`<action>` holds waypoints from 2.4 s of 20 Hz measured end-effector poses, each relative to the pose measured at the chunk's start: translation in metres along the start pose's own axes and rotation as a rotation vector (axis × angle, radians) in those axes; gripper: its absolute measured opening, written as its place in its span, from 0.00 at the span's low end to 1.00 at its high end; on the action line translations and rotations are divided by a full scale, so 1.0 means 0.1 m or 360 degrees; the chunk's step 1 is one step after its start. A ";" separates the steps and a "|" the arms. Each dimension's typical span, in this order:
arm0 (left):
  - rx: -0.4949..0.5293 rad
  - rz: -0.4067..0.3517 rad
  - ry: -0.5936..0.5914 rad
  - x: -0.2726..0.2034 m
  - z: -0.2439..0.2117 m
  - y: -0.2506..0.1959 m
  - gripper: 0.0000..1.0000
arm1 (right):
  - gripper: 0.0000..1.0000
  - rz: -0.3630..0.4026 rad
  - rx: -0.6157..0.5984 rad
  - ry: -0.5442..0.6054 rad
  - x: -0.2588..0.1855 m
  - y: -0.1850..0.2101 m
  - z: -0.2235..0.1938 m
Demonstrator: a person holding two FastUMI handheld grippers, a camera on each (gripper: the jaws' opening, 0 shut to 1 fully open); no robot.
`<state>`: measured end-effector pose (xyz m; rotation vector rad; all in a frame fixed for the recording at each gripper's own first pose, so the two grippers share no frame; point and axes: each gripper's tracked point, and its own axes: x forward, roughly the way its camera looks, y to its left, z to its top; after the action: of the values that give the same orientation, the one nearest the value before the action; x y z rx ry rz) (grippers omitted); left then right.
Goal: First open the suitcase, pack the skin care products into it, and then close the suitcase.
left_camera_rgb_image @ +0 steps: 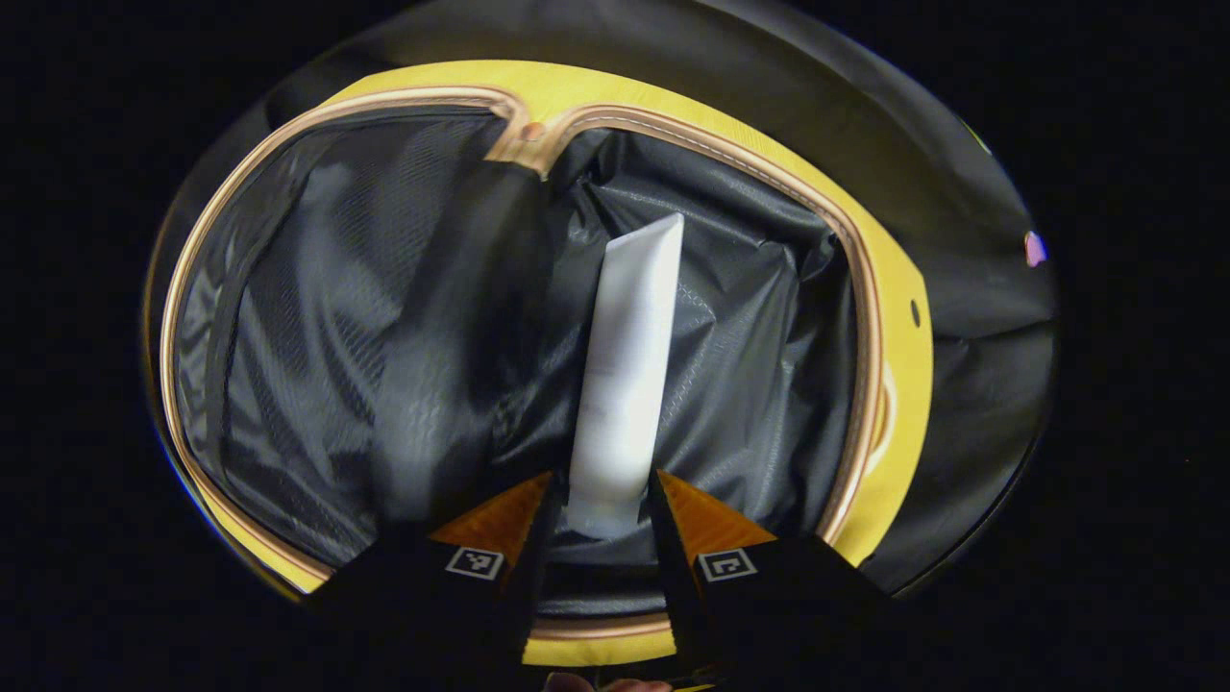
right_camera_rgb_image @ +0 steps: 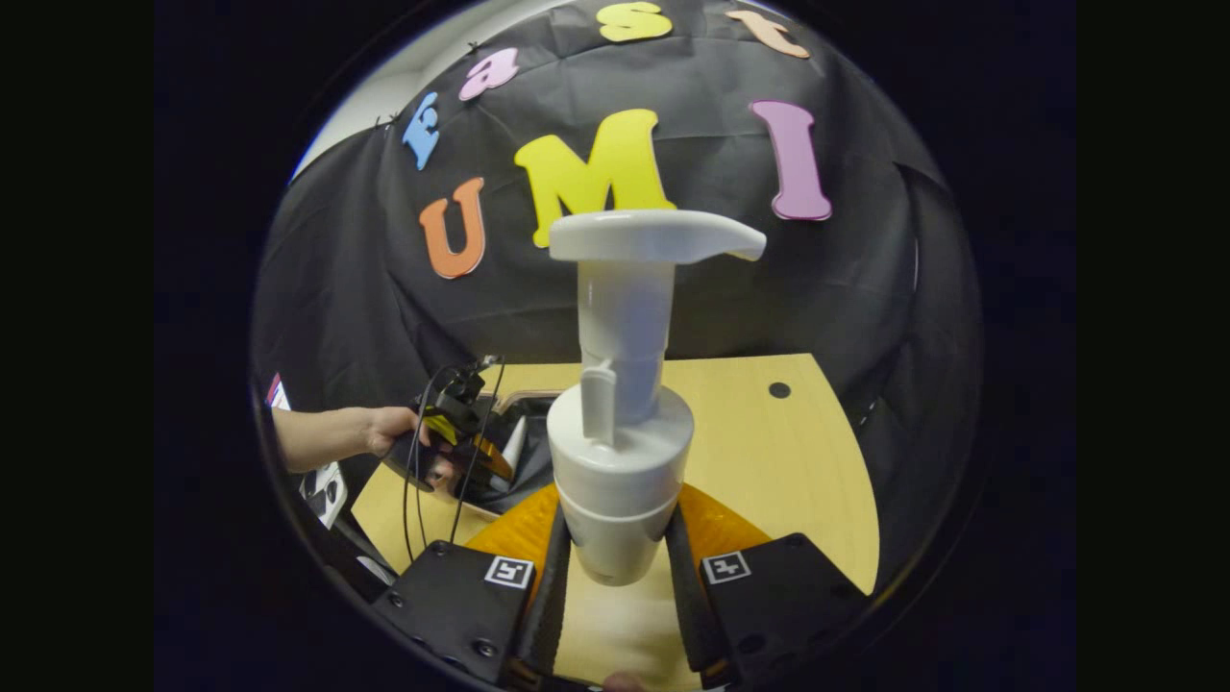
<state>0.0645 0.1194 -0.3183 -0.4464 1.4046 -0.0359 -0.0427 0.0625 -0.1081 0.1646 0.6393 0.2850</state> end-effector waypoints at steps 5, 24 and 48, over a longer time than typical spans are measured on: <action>0.0018 -0.0132 -0.0390 -0.65 -0.22 0.13 0.70 | 0.47 0.0218 -0.0112 0.0136 0.60 0.61 0.00; -0.0101 0.0249 -0.0957 -1.69 -1.33 1.54 0.94 | 0.47 -0.0050 0.0267 0.1184 3.02 1.18 -1.22; -0.0124 -0.0186 -0.1359 -2.00 -0.35 1.86 0.94 | 0.70 0.0128 0.0162 0.0564 1.80 1.26 -0.29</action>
<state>-0.0485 0.3369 -0.1933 -0.5241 0.5412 0.1058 0.0510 0.2400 -0.2024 0.2404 1.0011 0.3637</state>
